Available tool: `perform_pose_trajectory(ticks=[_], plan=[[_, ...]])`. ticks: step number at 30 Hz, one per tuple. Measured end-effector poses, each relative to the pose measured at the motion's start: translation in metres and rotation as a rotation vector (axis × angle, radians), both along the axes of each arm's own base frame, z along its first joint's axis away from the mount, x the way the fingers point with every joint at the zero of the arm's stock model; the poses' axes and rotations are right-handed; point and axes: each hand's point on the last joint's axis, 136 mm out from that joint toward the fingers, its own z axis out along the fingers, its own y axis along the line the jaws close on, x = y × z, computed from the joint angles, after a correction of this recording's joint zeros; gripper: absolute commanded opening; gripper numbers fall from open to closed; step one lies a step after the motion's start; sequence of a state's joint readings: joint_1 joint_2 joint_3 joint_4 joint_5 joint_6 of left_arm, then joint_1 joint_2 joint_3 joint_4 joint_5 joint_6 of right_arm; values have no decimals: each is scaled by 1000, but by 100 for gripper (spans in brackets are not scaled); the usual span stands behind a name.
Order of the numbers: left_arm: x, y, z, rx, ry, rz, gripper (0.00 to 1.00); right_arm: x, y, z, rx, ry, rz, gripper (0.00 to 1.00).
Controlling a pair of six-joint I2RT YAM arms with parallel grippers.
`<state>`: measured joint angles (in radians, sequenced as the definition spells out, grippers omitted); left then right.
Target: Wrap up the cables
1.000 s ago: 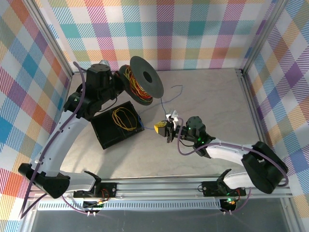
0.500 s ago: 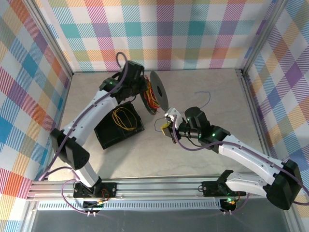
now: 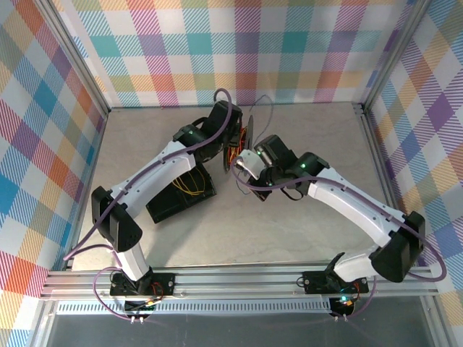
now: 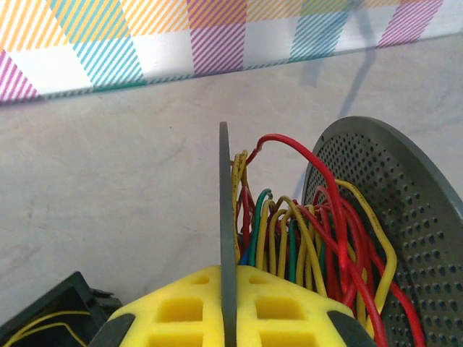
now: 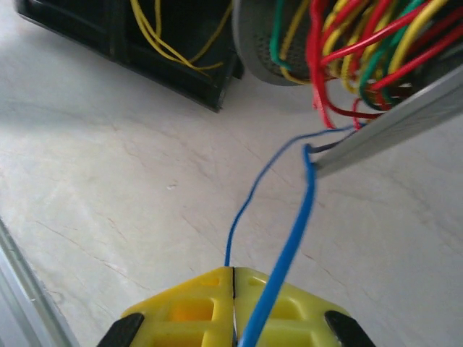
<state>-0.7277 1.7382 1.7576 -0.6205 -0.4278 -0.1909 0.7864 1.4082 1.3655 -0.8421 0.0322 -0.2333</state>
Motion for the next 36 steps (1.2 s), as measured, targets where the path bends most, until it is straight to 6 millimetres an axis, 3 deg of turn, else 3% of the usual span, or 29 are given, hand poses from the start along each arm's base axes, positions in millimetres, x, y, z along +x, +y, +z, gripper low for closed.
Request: perform_pose_trajectory(ticks=[10,16,22,29,36], plan=[[-5,-17,-22,58,16,-136,0,21,-26,0,-175,-103,-44,0],[-10,-26,-28,62,28,-209,0,27,-15,13,-133,-186,19,0],[-23,-35,-48,78,89,-298,0,37,-16,24,-117,-292,71,0],[-29,-39,-48,77,85,-352,0,63,-28,29,-143,-301,49,0],[-39,-46,-45,54,55,-414,0,80,-51,21,-105,-217,-1,0]])
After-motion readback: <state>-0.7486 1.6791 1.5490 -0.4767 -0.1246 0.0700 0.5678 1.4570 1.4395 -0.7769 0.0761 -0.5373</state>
